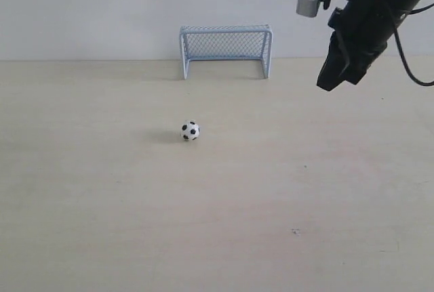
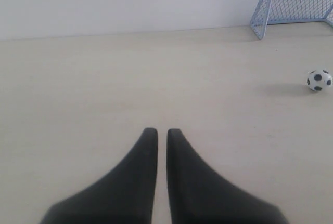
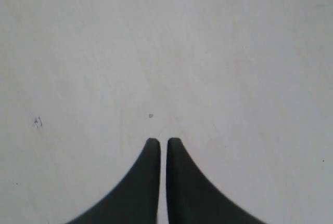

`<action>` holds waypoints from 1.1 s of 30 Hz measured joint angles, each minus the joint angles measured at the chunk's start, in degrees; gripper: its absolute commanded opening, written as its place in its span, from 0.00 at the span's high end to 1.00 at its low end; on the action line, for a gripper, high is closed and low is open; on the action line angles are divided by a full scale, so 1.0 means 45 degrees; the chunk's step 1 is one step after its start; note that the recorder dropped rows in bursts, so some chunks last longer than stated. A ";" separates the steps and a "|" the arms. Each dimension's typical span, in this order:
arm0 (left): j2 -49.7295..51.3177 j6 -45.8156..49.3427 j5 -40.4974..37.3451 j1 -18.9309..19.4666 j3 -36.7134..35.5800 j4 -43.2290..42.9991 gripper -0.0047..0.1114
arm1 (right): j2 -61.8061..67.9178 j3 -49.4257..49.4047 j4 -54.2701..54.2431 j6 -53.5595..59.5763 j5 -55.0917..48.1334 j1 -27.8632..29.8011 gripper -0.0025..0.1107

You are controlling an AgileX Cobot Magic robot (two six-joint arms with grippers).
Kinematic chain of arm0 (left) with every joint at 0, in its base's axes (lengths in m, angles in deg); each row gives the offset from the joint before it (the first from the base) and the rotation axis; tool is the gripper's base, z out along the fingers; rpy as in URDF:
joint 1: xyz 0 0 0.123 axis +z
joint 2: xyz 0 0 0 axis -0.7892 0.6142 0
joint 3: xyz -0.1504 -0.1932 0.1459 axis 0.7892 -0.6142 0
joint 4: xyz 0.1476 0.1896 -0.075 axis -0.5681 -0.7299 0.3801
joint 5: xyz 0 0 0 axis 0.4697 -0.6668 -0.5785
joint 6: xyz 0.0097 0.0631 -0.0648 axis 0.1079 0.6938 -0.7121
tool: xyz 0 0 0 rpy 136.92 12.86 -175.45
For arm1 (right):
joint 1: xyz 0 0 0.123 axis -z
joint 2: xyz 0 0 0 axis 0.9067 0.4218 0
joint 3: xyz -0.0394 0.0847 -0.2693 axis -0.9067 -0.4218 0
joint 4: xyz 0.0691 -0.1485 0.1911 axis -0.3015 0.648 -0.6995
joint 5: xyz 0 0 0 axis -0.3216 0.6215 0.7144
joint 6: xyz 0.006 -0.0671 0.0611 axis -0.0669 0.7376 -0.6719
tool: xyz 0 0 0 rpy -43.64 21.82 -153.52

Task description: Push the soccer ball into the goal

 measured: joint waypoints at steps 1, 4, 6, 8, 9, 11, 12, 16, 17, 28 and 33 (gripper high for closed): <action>0.0000 0.0000 0.0000 0.0000 0.0000 0.0000 0.91 | -0.0149 -0.0053 -0.0174 0.0004 -0.0026 0.0167 0.98; 0.0000 0.0000 0.0000 0.0000 0.0000 0.0000 0.91 | -0.0587 -0.0519 -0.0477 0.0028 0.0031 0.0503 0.98; 0.0000 0.0000 0.0000 0.0000 0.0000 0.0000 0.91 | -0.0952 -0.0973 -0.0589 0.0064 0.0188 0.0703 0.98; 0.0000 0.0000 0.0000 0.0000 0.0000 0.0000 0.91 | -0.1342 -0.1581 -0.0617 0.0143 0.0502 0.0881 0.98; 0.0000 0.0000 0.0000 0.0000 0.0000 0.0000 0.91 | -0.1727 -0.2164 -0.0646 0.0214 0.0822 0.1021 0.98; 0.0000 0.0000 0.0000 0.0000 0.0000 0.0000 0.91 | -0.2166 -0.2815 -0.0647 0.0309 0.1205 0.1137 0.98; 0.0000 0.0000 0.0000 0.0000 0.0000 0.0000 0.91 | -0.2303 -0.3073 -0.0647 0.0335 0.1381 0.1138 0.98; 0.0000 0.0000 0.0000 0.0000 0.0000 0.0000 0.91 | -0.3726 -0.4880 -0.0723 0.0367 0.2652 0.1162 0.98; 0.0000 0.0000 0.0000 0.0000 0.0000 0.0000 0.91 | -0.3954 -0.5160 -0.0752 0.0340 0.2802 0.1185 0.98; 0.0000 0.0000 0.0000 0.0000 0.0000 0.0000 0.91 | -0.6587 -0.7480 -0.1375 0.0395 0.3682 0.2879 0.98; 0.0000 0.0000 0.0000 0.0000 0.0000 0.0000 0.91 | -0.7601 -0.8692 -0.1695 0.0413 0.4571 0.2879 0.98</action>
